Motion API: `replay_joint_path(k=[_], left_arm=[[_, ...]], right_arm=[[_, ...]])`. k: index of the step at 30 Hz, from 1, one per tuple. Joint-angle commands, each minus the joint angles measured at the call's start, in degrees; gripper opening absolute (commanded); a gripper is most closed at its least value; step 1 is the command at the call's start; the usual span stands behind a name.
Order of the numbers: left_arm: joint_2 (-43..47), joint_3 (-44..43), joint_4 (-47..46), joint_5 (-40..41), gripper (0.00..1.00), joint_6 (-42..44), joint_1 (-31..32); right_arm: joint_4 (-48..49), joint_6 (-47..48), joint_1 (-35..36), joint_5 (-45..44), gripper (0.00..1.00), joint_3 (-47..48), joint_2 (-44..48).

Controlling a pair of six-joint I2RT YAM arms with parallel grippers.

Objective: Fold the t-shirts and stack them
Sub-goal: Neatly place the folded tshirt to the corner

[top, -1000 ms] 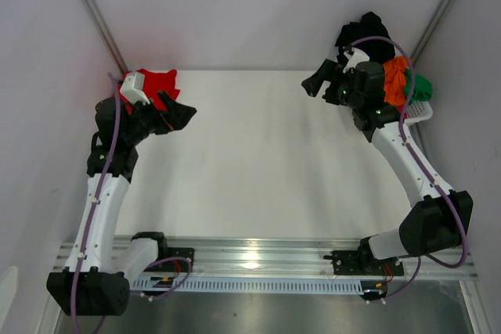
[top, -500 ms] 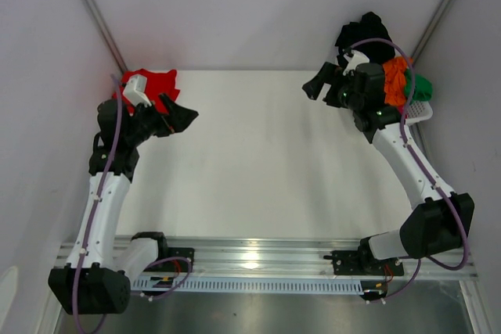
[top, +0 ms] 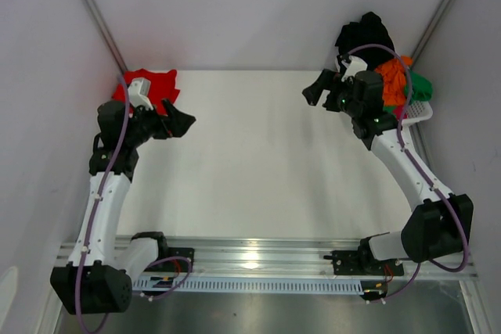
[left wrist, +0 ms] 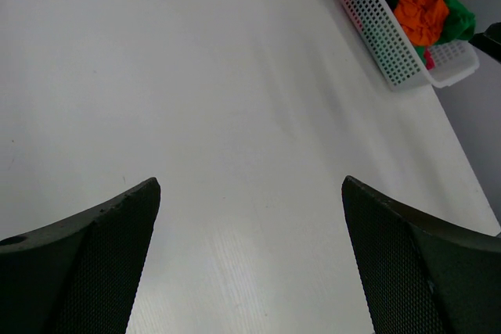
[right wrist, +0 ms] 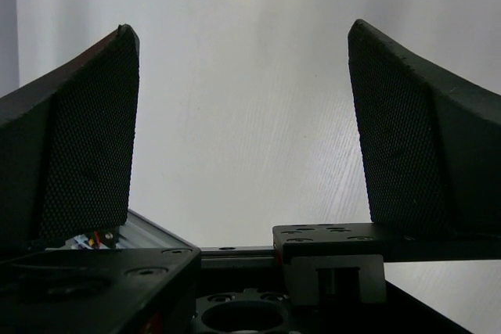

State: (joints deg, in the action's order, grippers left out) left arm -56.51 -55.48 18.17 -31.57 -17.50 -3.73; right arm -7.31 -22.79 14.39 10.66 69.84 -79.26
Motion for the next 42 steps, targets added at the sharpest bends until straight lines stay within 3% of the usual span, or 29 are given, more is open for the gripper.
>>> replay_joint_path(k=[1,16,25,42], left_arm=[[2.4,2.0,-3.3,0.9,1.0,4.0,-0.6],[3.7,3.0,-3.9,3.3,0.99,4.9,-0.7],[5.9,2.1,1.1,12.7,0.99,7.7,-0.5],[10.0,5.1,-0.3,6.0,1.0,9.9,-0.5]], right_arm=[[6.6,2.7,0.2,-0.1,0.99,-2.8,2.6],[3.4,6.0,-0.3,0.2,0.99,-2.3,3.1],[1.8,7.1,-0.3,-0.6,0.99,-2.4,4.0],[3.5,5.4,-0.3,0.2,0.99,-5.6,5.2]])
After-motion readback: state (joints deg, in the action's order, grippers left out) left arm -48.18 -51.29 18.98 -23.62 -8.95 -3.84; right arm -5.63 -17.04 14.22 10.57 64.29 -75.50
